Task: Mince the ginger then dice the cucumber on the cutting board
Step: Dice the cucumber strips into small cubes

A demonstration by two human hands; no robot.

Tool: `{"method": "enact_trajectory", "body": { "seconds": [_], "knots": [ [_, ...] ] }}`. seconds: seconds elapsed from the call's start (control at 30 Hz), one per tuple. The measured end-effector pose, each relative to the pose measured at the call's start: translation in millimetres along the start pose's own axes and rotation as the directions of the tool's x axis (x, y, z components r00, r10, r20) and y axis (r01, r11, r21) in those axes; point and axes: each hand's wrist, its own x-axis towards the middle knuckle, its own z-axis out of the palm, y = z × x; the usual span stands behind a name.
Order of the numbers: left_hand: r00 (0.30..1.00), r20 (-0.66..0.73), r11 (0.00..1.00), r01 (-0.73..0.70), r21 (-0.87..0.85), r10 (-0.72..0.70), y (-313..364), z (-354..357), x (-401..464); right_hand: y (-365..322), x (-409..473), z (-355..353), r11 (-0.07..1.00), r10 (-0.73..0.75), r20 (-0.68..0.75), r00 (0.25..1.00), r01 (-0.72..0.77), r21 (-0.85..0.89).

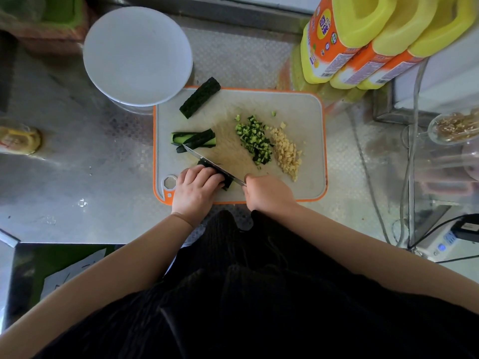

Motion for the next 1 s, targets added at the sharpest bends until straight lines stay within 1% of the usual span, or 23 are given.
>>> {"method": "enact_trajectory", "body": {
  "seconds": [0.07,0.23,0.37,0.5,0.7,0.77,0.9,1.0],
  "knots": [
    [1.000,0.007,1.000,0.005,-0.014,-0.004,-0.7,-0.1,-0.2,-2.5,2.3,0.0,1.000,0.016,0.030,0.999,-0.015,-0.007],
    [1.000,0.012,1.000,0.003,-0.026,-0.003,-1.0,-0.2,-0.5,-5.2,1.6,-6.4,1.000,-0.009,0.027,1.000,0.009,-0.022],
    [1.000,0.008,1.000,0.003,-0.024,-0.003,-1.8,-0.4,-0.6,-6.0,4.9,-6.8,0.999,0.008,0.031,0.999,-0.007,-0.040],
    [1.000,0.016,1.000,0.003,-0.026,-0.003,-2.3,0.2,-1.2,-3.1,5.6,0.2,1.000,0.030,0.059,0.998,-0.030,0.004],
    [1.000,-0.004,1.000,-0.008,-0.021,0.008,-1.6,0.2,-2.3,11.3,12.5,-11.9,0.991,0.023,0.073,0.997,-0.033,0.133],
    [1.000,-0.007,1.000,-0.009,-0.020,0.009,-1.1,-1.0,-1.7,11.6,10.5,-13.9,0.991,0.011,0.062,0.998,-0.020,0.134],
    [1.000,0.004,1.000,-0.002,-0.017,0.002,-1.0,-2.1,-1.7,1.8,-1.4,-10.9,0.994,0.020,-0.031,0.999,-0.017,0.108],
    [1.000,0.012,1.000,0.004,-0.022,-0.003,-0.8,-2.4,-1.5,-0.6,-6.8,-12.1,0.996,-0.001,-0.041,0.999,0.004,0.094]
  ]
}}
